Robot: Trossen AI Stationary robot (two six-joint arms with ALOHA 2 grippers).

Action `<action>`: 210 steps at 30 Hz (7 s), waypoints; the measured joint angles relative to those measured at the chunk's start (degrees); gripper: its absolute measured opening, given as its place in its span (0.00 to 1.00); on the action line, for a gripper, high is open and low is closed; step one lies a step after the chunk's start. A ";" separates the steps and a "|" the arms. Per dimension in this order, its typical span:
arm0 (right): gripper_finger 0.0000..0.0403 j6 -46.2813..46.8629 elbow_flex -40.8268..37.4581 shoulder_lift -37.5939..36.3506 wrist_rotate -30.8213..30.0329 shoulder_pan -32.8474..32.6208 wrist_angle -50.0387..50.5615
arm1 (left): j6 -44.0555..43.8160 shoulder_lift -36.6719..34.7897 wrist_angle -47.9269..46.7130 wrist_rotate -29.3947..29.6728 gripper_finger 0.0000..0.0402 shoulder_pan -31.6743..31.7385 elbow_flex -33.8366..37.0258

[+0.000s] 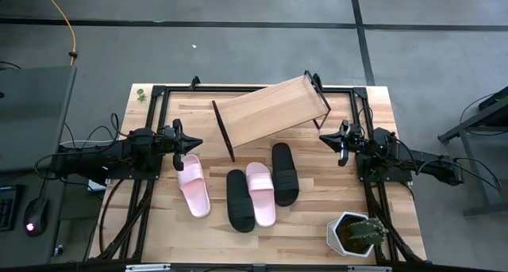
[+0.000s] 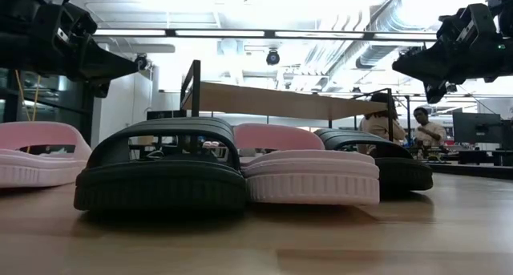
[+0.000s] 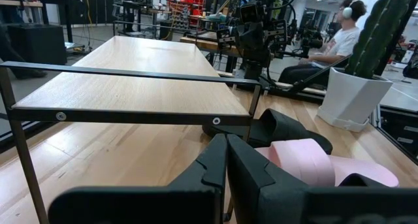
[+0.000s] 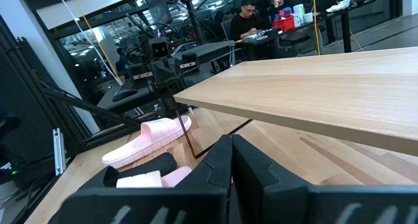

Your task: Pick and place slides into the shelf

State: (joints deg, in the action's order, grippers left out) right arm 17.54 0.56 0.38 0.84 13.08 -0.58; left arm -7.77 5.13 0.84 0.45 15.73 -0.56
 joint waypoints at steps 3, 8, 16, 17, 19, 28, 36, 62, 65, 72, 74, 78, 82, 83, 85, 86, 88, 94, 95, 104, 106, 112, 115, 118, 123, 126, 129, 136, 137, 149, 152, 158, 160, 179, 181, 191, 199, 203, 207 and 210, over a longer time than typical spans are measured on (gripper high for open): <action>0.00 0.00 0.01 0.00 0.01 0.01 -0.01 | -0.02 0.01 -0.01 0.00 0.01 0.02 0.00; 0.00 0.00 0.02 0.02 0.00 0.02 -0.02 | -0.01 0.02 0.00 0.01 0.01 0.02 0.00; 0.00 0.00 0.02 0.01 0.01 0.00 -0.01 | -0.01 0.00 0.00 0.00 0.01 0.00 0.00; 0.00 0.00 0.00 0.02 0.00 0.02 0.00 | -0.02 0.01 0.00 0.00 0.01 0.00 0.00; 0.00 0.00 0.01 0.00 0.01 0.01 -0.01 | -0.02 0.02 0.00 0.00 0.01 0.02 0.00; 0.00 0.00 0.01 0.00 0.00 0.00 -0.01 | -0.01 0.00 0.00 0.00 0.01 0.01 0.00; 0.00 0.00 0.00 0.00 0.00 0.00 -0.03 | -0.02 0.02 0.00 0.00 0.01 0.01 0.00; 0.00 0.17 0.00 0.02 -0.69 0.01 -0.17 | -4.17 0.02 0.22 1.61 0.01 0.02 0.00; 0.00 -1.58 0.00 0.02 -1.42 0.00 -0.22 | -2.99 0.00 0.24 2.00 0.01 0.02 0.00; 0.00 -5.13 0.01 0.02 -1.84 0.01 -0.97 | 0.28 0.00 0.28 1.92 0.01 0.02 0.00; 0.00 -3.32 0.00 0.02 -1.52 0.02 -0.84 | 0.11 0.00 0.28 1.90 0.01 0.02 0.00; 0.00 -2.73 0.00 0.02 -1.16 0.00 -0.30 | -2.23 0.01 0.28 1.72 0.01 0.02 0.00; 0.00 -3.92 0.00 0.02 -1.74 0.00 -0.55 | -4.87 0.00 0.33 1.70 0.01 0.02 0.00; 0.00 -4.02 0.00 0.02 -1.77 0.02 -0.54 | -5.58 0.01 0.33 1.72 0.01 0.02 0.00; 0.00 -3.84 0.00 0.02 -1.75 0.00 -0.55 | -7.09 0.00 0.35 1.70 0.01 0.02 0.00; 0.00 -3.42 0.00 0.02 -1.75 0.02 -0.55 | -7.81 0.02 0.35 1.69 0.01 0.02 0.00; 0.00 -2.87 0.01 0.02 -1.75 0.00 -0.55 | -9.08 0.01 0.35 0.83 0.01 0.02 0.00; 0.00 -4.04 0.00 0.02 -1.71 0.00 -3.07 | -9.03 0.01 2.89 -3.66 0.01 0.02 -0.25; 0.00 -4.02 0.00 0.02 -1.62 0.02 -3.76 | -9.03 0.02 2.64 -3.68 0.01 0.02 -0.93; 0.00 -2.67 0.15 0.02 -0.14 0.00 -7.65 | -8.57 0.02 -1.97 -3.46 0.01 0.02 -10.65; 0.00 -1.95 0.84 0.02 1.42 0.02 -7.28 | -8.14 0.13 -2.74 -3.41 0.01 0.02 -12.35; 0.00 -2.66 7.41 0.04 5.76 0.02 -4.64 | -7.39 4.34 -10.14 -3.45 0.01 0.02 -20.68; 0.00 -5.18 13.01 0.60 6.41 0.00 0.81 | -6.32 8.98 -13.71 -4.20 0.01 0.01 -26.12; 0.00 -8.94 18.31 2.23 5.23 0.00 4.21 | -5.56 14.22 -14.43 -4.67 0.01 0.02 -31.70; 0.00 -12.66 25.50 6.08 5.64 0.00 4.22 | -5.53 22.40 -14.56 -5.12 0.01 0.00 -41.61; 0.00 -13.72 28.98 8.67 6.51 0.00 4.22 | -5.53 26.74 -14.62 -7.08 0.01 0.02 -48.11; 0.00 -14.59 31.88 11.73 6.47 0.02 4.23 | -5.52 30.50 -15.15 -10.46 0.01 0.01 -54.44; 0.00 -15.02 37.32 19.85 6.92 0.00 3.19 | -2.21 38.31 -23.54 -11.84 0.01 0.00 -68.08; 0.00 -15.04 37.92 20.84 6.56 0.00 2.62 | -1.73 39.14 -24.78 -11.83 0.01 0.00 -69.52; 0.00 -15.06 42.84 28.19 5.38 0.01 -9.25 | -1.49 41.97 -22.90 -17.03 0.01 0.00 -76.27; 0.00 -14.15 42.93 28.63 5.37 0.01 -10.42 | -2.31 41.80 -23.22 -17.01 0.01 0.00 -76.56; 0.00 -10.05 42.93 28.60 5.87 0.00 -15.71 | -5.45 41.97 -23.34 -14.06 0.01 0.00 -76.56; 0.00 -10.05 42.93 28.44 7.05 0.02 -17.78 | -5.57 42.06 -23.31 -12.95 0.01 0.00 -76.56; 0.00 -11.05 74.22 45.78 12.68 0.00 18.56 | -1.08 42.39 -24.32 -12.88 0.01 0.00 -76.54; 0.00 -12.75 77.50 47.81 12.65 0.02 22.50 | 0.60 42.34 -25.81 -12.86 0.01 0.00 -76.77; 0.00 -13.54 83.87 54.15 9.02 0.02 28.65 | 3.48 46.07 -42.42 -11.79 0.01 0.00 -85.45; 0.00 -15.02 83.93 55.58 8.81 0.00 28.63 | 2.35 50.76 -45.79 -17.65 0.01 0.00 -94.11; 0.00 -15.03 83.93 55.60 8.11 0.00 28.63 | 0.18 54.12 -44.92 -21.10 0.01 -0.02 -100.03; 0.00 -15.04 83.93 55.58 7.78 0.02 28.63 | -3.14 57.71 -43.92 -26.02 0.01 0.00 -106.43; 0.00 -15.04 83.93 55.58 7.78 0.01 28.63 | -5.67 60.23 -43.16 -30.62 0.01 -0.49 -109.83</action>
State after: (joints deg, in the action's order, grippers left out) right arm 2.50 84.49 55.96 8.62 13.09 28.05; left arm -13.44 65.36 -42.32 -30.17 15.24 -110.38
